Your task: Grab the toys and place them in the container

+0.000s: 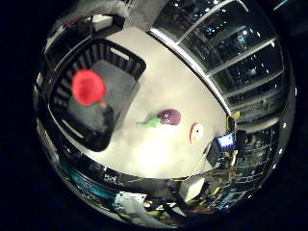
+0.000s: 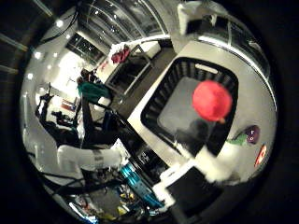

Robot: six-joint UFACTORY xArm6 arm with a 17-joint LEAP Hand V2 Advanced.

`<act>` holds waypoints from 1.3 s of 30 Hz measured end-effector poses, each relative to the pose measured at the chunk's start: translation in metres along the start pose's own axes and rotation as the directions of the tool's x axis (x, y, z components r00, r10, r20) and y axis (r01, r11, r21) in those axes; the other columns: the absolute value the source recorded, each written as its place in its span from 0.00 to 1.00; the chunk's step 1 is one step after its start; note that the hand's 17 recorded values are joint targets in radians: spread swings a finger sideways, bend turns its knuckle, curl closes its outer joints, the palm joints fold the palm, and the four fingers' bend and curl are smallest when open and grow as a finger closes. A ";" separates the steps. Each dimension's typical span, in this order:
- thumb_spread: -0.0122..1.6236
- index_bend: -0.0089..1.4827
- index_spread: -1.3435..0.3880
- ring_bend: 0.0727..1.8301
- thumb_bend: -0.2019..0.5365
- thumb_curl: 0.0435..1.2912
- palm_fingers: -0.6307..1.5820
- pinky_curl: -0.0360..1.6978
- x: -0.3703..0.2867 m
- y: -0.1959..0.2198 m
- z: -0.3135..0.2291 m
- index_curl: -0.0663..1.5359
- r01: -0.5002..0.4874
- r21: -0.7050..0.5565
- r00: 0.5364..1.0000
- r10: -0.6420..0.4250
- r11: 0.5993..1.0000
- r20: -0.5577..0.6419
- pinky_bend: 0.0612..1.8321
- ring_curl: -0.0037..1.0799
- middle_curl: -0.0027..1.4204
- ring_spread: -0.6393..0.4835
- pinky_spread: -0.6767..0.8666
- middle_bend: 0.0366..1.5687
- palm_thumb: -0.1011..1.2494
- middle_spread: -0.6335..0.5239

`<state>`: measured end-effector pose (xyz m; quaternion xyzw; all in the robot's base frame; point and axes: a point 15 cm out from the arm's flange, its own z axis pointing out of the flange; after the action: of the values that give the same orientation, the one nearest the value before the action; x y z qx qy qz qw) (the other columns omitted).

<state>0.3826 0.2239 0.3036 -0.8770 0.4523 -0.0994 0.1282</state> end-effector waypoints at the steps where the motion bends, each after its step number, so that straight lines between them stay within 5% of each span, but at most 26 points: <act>1: 0.58 0.16 0.49 0.20 0.23 0.27 0.26 0.22 0.000 0.001 0.000 0.24 0.005 -0.005 1.000 -0.005 1.000 0.001 0.35 0.18 0.19 0.71 0.71 0.16 0.64 0.57; 8: 0.58 0.12 0.50 0.15 0.23 0.25 0.29 0.19 0.021 0.005 -0.007 0.22 -0.019 0.006 1.000 0.020 1.000 -0.018 0.30 0.18 0.20 0.72 0.72 0.12 0.62 0.58; 19: 0.58 0.11 0.53 0.15 0.23 0.24 0.32 0.18 0.193 0.075 0.009 0.21 -0.248 -0.075 0.962 0.237 0.966 -0.132 0.27 0.21 0.22 0.71 0.71 0.11 0.59 0.58; 39: 0.62 0.11 0.55 0.12 0.23 0.21 0.30 0.19 0.495 0.207 0.057 0.20 -0.622 -0.092 0.766 0.580 0.778 -0.276 0.25 0.22 0.23 0.73 0.71 0.10 0.49 0.60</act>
<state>0.5225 -0.2892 0.2132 -0.6750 0.7286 -0.1140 0.0209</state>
